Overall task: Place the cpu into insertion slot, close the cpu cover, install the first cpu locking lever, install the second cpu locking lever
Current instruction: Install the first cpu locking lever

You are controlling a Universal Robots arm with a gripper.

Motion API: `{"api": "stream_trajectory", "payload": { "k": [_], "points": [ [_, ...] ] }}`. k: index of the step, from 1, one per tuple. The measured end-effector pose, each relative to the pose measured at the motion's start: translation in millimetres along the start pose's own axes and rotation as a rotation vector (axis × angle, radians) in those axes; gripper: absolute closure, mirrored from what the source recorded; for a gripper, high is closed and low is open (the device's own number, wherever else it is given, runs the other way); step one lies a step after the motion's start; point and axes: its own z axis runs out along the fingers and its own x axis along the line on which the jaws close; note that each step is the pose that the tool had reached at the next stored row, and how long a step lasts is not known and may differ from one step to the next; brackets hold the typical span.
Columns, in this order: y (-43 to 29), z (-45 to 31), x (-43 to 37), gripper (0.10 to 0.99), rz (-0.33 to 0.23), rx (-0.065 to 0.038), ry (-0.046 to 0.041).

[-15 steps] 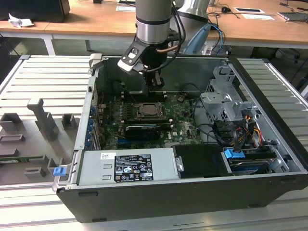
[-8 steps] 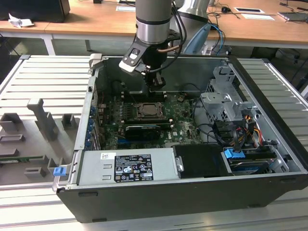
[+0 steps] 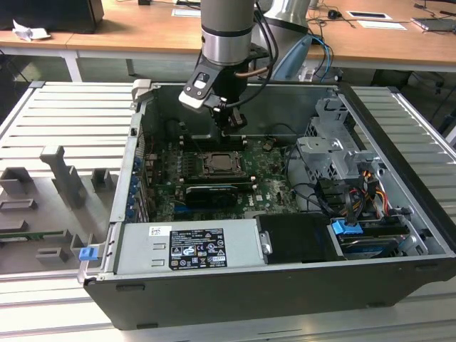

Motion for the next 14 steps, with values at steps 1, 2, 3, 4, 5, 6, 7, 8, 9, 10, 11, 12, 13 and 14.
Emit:
{"api": "stream_trajectory", "payload": {
  "k": [1, 2, 3, 4, 5, 6, 7, 8, 9, 10, 11, 12, 13, 14],
  "points": [
    [0.0, 0.0, 0.0, 0.980, -0.005, 0.000, 0.0002],
    [0.0, 0.0, 0.0, 0.980, -0.013, 0.000, 0.0006],
    [0.0, 0.0, 0.0, 0.980, -0.024, 0.000, 0.0010],
    [0.0, 0.0, 0.0, 0.980, -0.033, 0.000, 0.0014],
    [0.0, 0.0, 0.0, 0.980, -0.045, 0.000, 0.0019],
    [0.0, 0.0, 0.0, 0.980, -0.057, 0.000, 0.0024],
    [0.0, 0.0, 0.0, 0.980, -0.068, 0.000, 0.0028],
    [0.0, 0.0, 0.0, 0.980, -0.075, 0.000, 0.0032],
    [0.0, 0.0, 0.0, 0.980, -0.081, 0.000, 0.0034],
    [0.0, 0.0, 0.0, 0.980, -0.091, 0.000, 0.0038],
    [0.0, 0.0, 0.0, 0.980, -0.099, -0.001, 0.0041],
    [0.0, 0.0, 0.0, 0.980, -0.110, -0.001, 0.0046],
    [0.0, 0.0, 0.0, 0.980, -0.121, -0.001, 0.0050],
    [0.0, 0.0, 0.0, 0.980, -0.126, -0.001, 0.0053]
  ]
}}
